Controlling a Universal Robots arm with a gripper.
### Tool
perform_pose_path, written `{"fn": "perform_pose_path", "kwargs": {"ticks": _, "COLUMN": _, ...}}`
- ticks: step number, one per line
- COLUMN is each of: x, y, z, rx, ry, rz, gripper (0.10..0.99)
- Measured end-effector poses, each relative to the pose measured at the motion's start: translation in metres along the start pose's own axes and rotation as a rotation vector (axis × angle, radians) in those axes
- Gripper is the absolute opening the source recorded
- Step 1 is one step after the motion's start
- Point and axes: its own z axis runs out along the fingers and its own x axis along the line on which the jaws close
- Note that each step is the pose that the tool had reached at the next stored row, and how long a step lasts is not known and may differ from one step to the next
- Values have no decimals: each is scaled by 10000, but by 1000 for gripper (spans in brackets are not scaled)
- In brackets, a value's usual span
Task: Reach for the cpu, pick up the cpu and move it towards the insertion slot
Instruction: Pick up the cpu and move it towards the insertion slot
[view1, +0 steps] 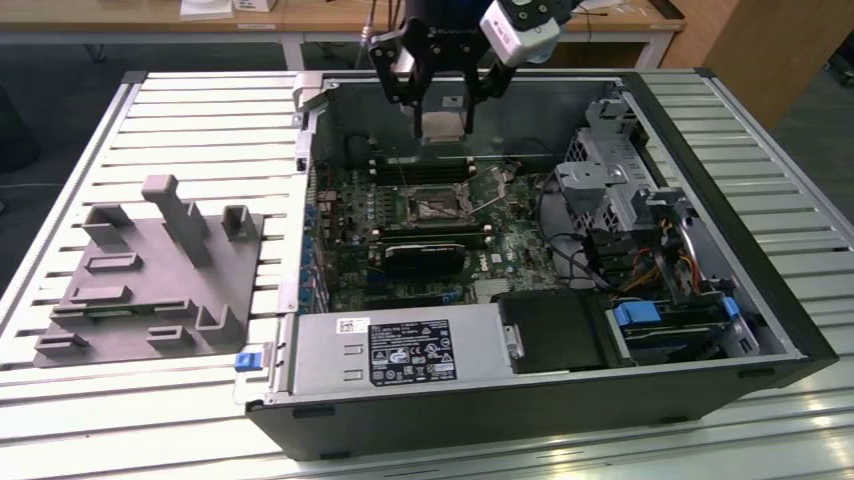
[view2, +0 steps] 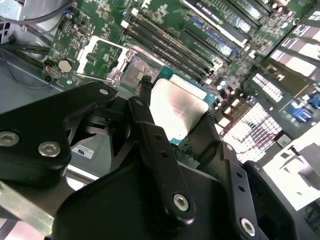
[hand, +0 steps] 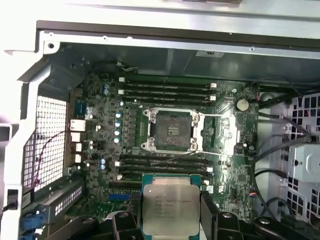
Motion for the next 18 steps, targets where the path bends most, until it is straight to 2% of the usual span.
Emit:
{"fn": "perform_pose_path", "kwargs": {"ticks": 9, "x": -68, "y": 146, "z": 72, "rx": 43, "ry": 102, "rz": 1, "gripper": 545}}
{"fn": "perform_pose_path", "kwargs": {"ticks": 18, "x": -202, "y": 248, "z": 121, "rx": 75, "ry": 190, "rz": 2, "gripper": 545}}
